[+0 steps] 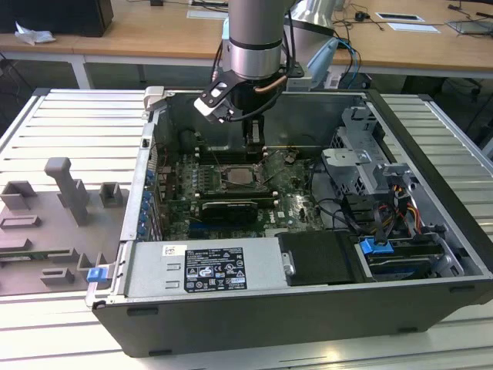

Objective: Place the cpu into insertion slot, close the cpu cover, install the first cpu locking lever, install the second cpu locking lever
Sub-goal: 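Close the cpu cover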

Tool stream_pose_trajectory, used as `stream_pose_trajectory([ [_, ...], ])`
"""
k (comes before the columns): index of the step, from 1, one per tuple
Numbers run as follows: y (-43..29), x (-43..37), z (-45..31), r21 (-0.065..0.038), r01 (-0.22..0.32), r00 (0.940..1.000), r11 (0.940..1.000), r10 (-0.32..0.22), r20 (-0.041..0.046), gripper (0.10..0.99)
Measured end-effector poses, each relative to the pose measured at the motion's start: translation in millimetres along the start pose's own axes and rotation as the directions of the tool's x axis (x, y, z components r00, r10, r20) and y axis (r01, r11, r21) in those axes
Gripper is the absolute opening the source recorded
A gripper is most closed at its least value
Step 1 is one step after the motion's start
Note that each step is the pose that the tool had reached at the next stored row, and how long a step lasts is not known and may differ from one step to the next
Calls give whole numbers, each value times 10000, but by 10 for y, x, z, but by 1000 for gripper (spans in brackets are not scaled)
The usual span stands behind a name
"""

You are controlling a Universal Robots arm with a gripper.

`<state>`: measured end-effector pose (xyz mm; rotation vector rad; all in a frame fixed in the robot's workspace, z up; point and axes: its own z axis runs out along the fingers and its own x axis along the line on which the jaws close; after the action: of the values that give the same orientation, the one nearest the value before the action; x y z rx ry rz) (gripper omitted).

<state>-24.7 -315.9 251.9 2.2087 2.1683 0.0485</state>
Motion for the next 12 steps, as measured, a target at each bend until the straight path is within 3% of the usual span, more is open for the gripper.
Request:
stream_pose_trajectory([
  [12, 22, 0, -30, 1, 0, 10000, 10000, 0, 1, 106],
])
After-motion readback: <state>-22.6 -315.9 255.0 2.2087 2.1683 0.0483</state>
